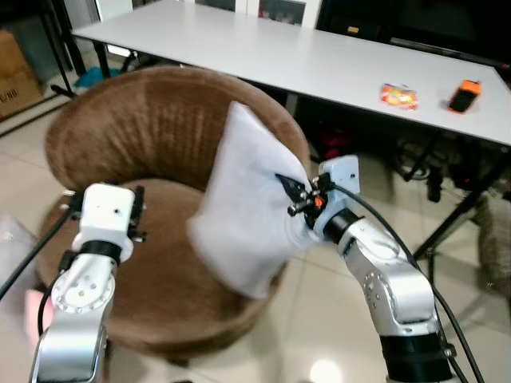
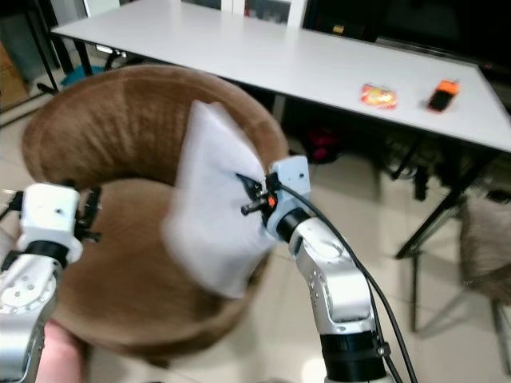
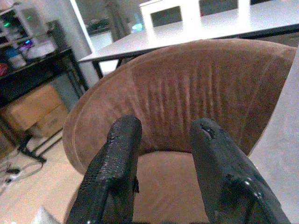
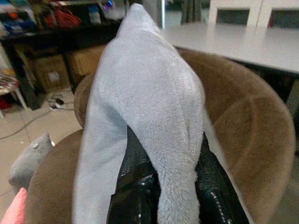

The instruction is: Move the pillow to the sofa from floor

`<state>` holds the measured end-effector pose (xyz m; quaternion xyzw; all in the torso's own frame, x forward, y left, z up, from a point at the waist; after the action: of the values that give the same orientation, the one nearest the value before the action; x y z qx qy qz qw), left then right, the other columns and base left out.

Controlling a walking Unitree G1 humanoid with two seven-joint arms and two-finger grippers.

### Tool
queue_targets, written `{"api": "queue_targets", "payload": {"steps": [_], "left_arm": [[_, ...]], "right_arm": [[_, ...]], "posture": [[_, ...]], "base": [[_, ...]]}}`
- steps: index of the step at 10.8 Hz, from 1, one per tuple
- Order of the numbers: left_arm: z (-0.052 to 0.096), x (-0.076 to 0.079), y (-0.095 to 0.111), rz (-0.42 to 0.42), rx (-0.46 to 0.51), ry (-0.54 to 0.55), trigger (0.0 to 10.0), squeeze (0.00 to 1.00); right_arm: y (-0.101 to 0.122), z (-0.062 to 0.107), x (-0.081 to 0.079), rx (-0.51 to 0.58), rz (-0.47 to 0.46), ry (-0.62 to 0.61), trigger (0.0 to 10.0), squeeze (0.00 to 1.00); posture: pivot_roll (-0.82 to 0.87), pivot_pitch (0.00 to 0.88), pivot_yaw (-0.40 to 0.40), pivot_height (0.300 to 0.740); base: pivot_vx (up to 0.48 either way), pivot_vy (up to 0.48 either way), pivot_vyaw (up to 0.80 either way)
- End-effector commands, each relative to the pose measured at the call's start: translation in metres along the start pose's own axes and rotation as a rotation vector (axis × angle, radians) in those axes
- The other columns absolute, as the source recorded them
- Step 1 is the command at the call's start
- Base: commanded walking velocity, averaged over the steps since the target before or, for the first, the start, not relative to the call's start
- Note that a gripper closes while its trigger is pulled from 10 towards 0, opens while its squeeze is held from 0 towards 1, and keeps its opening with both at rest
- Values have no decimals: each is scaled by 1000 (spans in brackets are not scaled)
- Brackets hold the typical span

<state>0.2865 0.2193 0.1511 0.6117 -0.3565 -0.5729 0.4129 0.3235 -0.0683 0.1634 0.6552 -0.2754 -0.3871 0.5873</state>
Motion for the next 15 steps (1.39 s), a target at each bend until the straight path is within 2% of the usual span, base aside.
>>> {"api": "queue_targets", "payload": {"steps": [1, 3, 5, 12, 15], "left_arm": [[0, 6, 8, 4, 28, -8, 10000, 0], [2, 4, 13, 13, 58, -4, 10000, 0], [2, -1, 12, 22, 58, 18, 10000, 0], [4, 2, 10, 16, 56, 13, 10000, 0], [5, 2, 10, 10, 58, 14, 10000, 0]], "right_arm": [[12, 6, 6, 50, 21, -16, 10000, 0], [12, 6, 3, 44, 52, -3, 10000, 0], [12, 4, 1, 40, 22, 3, 10000, 0], [12, -1, 3, 34, 34, -7, 10000, 0], [12, -5, -3, 26, 59, 38, 10000, 0]], "posture": [[-4, 0, -43, 740], [8, 0, -58, 740], [13, 0, -63, 740], [32, 0, -87, 740], [45, 0, -100, 740]], "base": [[0, 0, 0], [0, 0, 656], [347, 0, 675], [395, 0, 0], [396, 0, 0]]}}
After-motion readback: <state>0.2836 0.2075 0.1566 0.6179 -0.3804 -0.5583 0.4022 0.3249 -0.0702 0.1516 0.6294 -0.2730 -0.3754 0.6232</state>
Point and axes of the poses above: a point about 5 cm out from each wrist's last joint towards the gripper, its own z axis pointing back from the gripper into the wrist, its own y axis along the axis of the wrist's last joint, x = y × z, the point moved 4 cm from there along -z, pointing out of the wrist towards the gripper, and after that the axes turned 4 degrees about -z, right-handed, at the moved point
